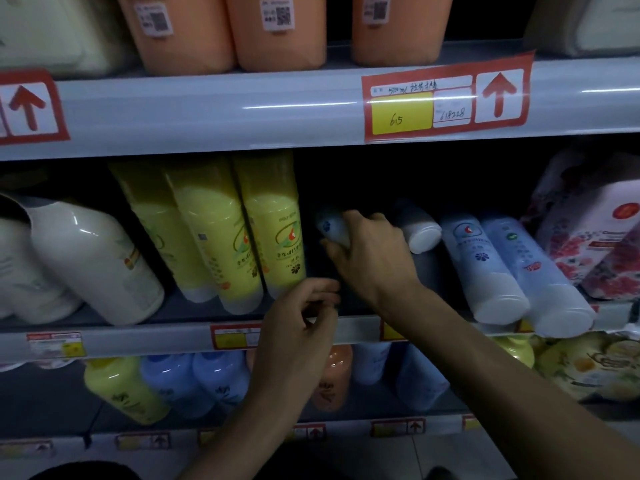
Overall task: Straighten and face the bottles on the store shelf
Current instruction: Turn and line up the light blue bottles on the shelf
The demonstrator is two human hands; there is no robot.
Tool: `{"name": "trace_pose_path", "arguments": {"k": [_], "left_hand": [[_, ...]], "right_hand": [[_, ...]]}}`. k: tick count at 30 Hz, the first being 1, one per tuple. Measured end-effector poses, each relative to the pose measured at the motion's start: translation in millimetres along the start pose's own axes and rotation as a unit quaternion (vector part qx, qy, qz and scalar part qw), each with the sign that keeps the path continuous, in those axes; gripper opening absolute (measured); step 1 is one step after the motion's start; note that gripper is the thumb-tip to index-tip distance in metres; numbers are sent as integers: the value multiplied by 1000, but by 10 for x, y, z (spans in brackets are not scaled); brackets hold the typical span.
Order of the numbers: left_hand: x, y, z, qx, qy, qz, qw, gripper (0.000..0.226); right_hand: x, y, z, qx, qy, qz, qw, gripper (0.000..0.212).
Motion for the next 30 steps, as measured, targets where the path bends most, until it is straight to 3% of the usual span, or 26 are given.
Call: {"name": "trace_pose_path", "arguments": {"k": [9,14,23,26,30], "left_hand": [[55,-7,-93,-7,14,-4,1000,33],[82,44,-63,-7,20,-5,1000,35],[115,70,-132,4,15,-5,1000,36],[99,64,-176,8,19,-10,1000,35],[69,40,-255,15,26,-21,999,34]], "right_hand": [[363,201,-364,52,-50,101,992,35],[364,88,-352,79,-97,132,983,48],[116,-181,-97,36,-92,183,978,46],[189,-241,-3,19,-147,247,958,37],[299,-101,-145,35,-237,306,921,43]]}}
Point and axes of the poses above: each hand's wrist, its own y-axis away from the middle knuckle, its own z-axis out of the palm, x = y × z, the point moved 5 cm from there along -y, towards the middle knuckle, and after that the axes turned 15 degrees about x, right-handed, at the moved point
